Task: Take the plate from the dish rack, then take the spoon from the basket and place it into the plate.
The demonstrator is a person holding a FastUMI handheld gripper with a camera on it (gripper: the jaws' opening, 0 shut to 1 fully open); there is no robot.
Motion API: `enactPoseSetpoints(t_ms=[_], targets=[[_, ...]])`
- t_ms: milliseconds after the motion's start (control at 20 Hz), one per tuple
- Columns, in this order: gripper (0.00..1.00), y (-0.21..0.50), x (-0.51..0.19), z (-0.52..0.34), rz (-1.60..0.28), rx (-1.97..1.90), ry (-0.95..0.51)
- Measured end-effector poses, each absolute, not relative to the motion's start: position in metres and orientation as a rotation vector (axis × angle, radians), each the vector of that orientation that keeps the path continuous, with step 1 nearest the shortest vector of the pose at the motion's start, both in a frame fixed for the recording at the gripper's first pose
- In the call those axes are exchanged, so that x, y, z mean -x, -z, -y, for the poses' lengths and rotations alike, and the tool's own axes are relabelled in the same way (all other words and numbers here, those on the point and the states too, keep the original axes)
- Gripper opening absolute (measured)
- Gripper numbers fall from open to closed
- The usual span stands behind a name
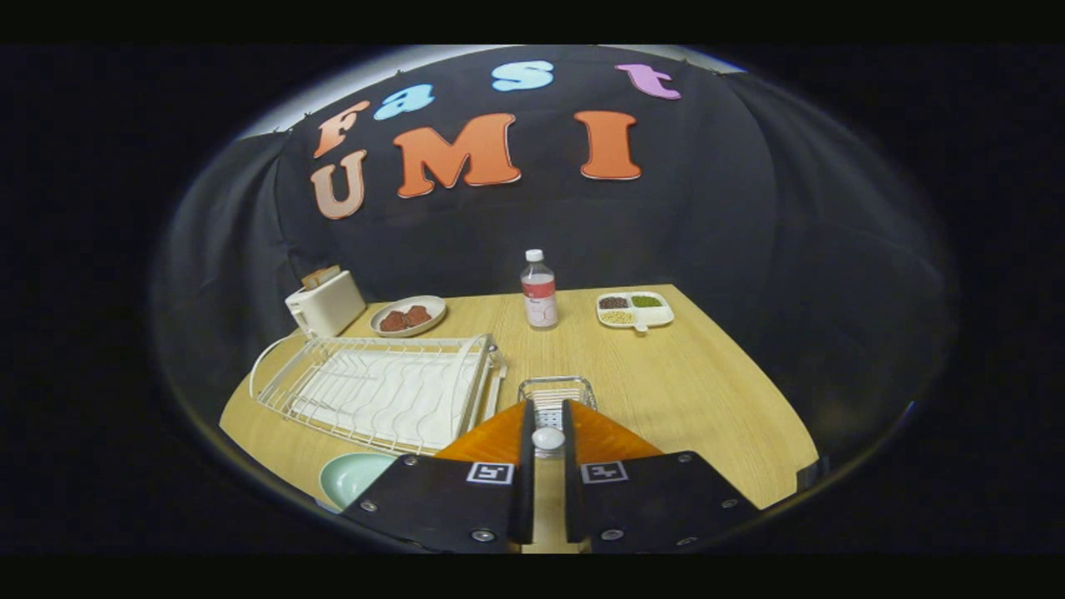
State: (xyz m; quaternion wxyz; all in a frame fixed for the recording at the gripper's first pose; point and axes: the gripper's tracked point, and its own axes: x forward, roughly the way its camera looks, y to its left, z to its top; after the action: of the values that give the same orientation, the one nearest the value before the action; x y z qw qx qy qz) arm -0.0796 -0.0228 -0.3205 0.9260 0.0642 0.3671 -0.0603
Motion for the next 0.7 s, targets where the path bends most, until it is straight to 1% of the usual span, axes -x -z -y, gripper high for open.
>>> enactPoseSetpoints(t_ms=[350,550,700], targets=[[0.15,0.259,0.081,0.021,-0.682,-0.150,0.081],[0.15,0.244,0.086,0.008,-0.670,-0.149,0.027],[0.15,0.244,0.094,-0.014,-0.684,-0.140,-0.052]])
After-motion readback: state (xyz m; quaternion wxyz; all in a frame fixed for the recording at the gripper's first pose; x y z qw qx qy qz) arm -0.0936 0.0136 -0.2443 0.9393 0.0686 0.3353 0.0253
